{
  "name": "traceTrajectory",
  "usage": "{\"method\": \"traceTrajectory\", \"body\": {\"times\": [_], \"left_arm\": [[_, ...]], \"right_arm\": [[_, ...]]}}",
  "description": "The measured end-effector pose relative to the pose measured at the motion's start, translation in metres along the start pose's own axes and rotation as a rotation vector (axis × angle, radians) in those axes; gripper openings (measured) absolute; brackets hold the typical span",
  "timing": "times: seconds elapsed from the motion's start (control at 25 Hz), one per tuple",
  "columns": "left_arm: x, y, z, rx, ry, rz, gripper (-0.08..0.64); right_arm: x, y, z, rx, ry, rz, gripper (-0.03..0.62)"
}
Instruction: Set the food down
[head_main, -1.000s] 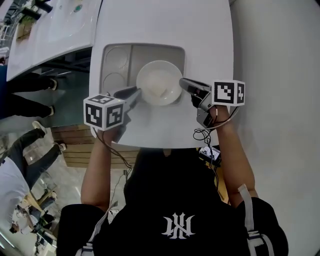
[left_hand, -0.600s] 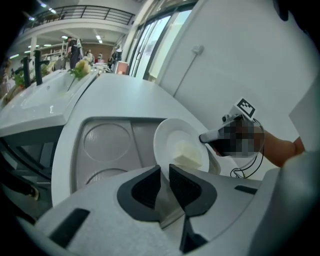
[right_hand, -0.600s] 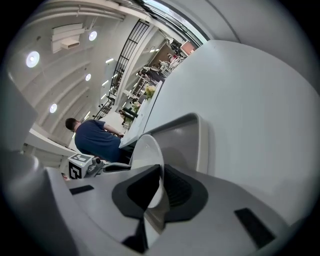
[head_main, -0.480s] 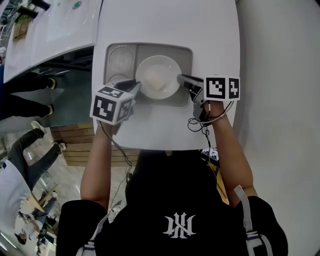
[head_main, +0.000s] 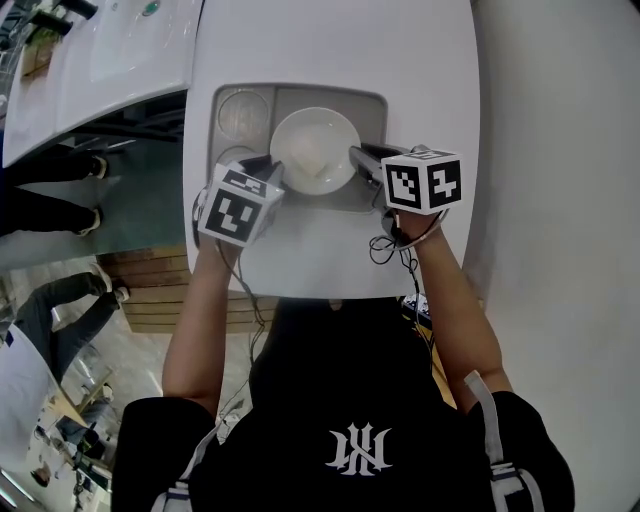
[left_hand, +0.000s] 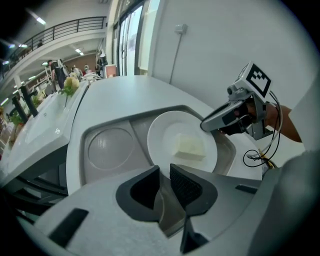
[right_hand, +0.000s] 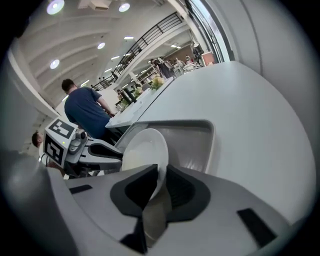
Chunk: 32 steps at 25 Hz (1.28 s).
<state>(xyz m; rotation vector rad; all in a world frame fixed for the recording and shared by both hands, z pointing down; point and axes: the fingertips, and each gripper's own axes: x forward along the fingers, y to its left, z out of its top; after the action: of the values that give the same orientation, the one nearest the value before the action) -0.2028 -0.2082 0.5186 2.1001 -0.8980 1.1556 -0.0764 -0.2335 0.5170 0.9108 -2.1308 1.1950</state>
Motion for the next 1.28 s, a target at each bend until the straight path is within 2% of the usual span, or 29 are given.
{"method": "traceTrajectory", "body": {"times": [0.24,0.4,0.52,0.6,0.68,0.76,0.84,0.88,0.96,1.04,1.16,1.28], "left_arm": [[-0.004,-0.005,-0.006,0.082,0.036,0.062,0.058],[0.001,-0.008,0.000,0.209,0.068,0.136,0.057],[0.001,-0.006,-0.002,0.262,0.068,0.166,0.054],[-0.005,-0.001,-0.003,0.271,0.006,0.175,0.054],[-0.027,-0.007,0.000,0.221,-0.163,0.105,0.052],[-0.066,-0.025,0.005,0.093,-0.403,-0.047,0.031],[-0.105,-0.052,0.000,-0.033,-0.598,-0.210,0.007],[-0.118,-0.069,-0.007,-0.074,-0.659,-0.285,0.006],[-0.130,-0.110,-0.023,-0.104,-0.714,-0.416,0.006],[-0.125,-0.152,-0.036,-0.109,-0.708,-0.516,0.006],[-0.122,-0.221,-0.043,-0.087,-0.693,-0.614,0.006],[-0.136,-0.277,-0.042,0.009,-0.731,-0.655,0.006]], "right_arm": [[-0.003,0.006,-0.005,-0.158,-0.004,-0.090,0.060],[0.001,-0.001,-0.009,-0.306,-0.002,-0.163,0.077],[0.002,0.001,-0.008,-0.334,-0.055,-0.164,0.078],[-0.005,0.007,0.000,-0.377,-0.145,-0.153,0.078],[-0.030,0.025,0.008,-0.457,-0.292,-0.100,0.078],[-0.070,0.050,0.001,-0.515,-0.398,-0.011,0.024],[-0.116,0.073,-0.021,-0.482,-0.453,0.096,0.017],[-0.139,0.084,-0.034,-0.442,-0.476,0.143,0.009],[-0.181,0.100,-0.058,-0.342,-0.534,0.213,0.005],[-0.215,0.108,-0.078,-0.259,-0.600,0.248,0.005],[-0.242,0.116,-0.113,-0.258,-0.619,0.263,0.005],[-0.252,0.121,-0.145,-0.285,-0.591,0.315,0.004]]}}
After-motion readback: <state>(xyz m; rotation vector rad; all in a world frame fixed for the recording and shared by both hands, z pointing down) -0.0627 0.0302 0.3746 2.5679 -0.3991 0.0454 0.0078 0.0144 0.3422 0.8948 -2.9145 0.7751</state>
